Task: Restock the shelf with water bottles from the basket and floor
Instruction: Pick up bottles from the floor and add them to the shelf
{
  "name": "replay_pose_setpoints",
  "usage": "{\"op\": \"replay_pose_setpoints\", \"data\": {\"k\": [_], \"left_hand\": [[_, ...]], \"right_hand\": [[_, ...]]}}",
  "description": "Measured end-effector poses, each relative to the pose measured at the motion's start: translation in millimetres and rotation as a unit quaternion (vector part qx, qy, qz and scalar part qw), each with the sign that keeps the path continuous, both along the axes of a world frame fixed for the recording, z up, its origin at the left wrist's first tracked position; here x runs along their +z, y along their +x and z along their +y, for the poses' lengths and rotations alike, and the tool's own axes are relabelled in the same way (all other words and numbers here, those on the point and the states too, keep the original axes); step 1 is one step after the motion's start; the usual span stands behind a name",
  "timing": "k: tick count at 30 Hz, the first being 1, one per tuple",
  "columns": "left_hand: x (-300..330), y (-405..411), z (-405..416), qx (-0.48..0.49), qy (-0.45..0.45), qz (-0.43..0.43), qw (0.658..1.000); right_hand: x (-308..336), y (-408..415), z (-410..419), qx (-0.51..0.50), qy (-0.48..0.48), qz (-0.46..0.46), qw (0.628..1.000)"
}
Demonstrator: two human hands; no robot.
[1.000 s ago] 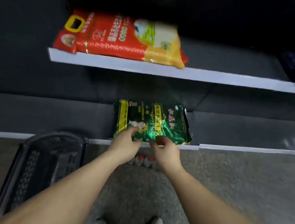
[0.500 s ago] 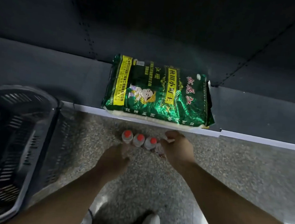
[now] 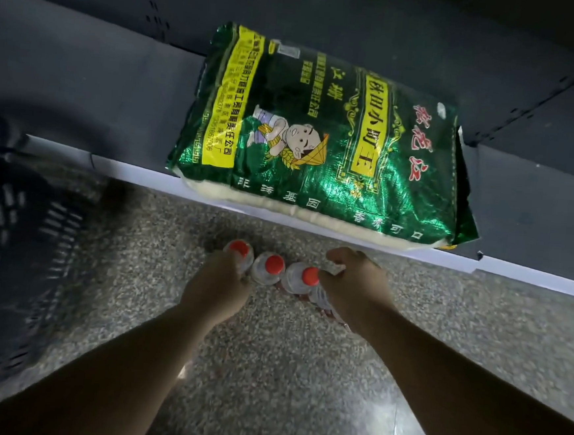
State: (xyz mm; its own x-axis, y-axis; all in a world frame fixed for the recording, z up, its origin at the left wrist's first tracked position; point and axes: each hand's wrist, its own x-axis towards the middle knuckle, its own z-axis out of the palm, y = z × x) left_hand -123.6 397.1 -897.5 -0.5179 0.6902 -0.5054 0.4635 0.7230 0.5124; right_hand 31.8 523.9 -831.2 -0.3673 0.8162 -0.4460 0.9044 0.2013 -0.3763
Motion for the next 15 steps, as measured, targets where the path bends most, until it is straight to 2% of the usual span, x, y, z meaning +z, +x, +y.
{"op": "replay_pose_setpoints", "data": {"k": [5, 11, 15], "left_hand": [[-16.2, -9.6, 12.6, 0.06, 0.052, 0.076, 0.994], [-43.0, -15.3, 19.8, -0.032, 0.023, 0.075, 0.996], [-53.3, -18.2, 11.2, 0.006, 0.098, 0.023, 0.995]], "right_hand": [[-32.7, -14.4, -1.5, 0.039, -0.022, -0.029, 0.999], [-58.2, -17.3, -5.2, 0.094, -0.039, -0.088, 0.991], [-72.0, -18.2, -11.3, 0.09, -0.02, -0.08, 0.992]]}}
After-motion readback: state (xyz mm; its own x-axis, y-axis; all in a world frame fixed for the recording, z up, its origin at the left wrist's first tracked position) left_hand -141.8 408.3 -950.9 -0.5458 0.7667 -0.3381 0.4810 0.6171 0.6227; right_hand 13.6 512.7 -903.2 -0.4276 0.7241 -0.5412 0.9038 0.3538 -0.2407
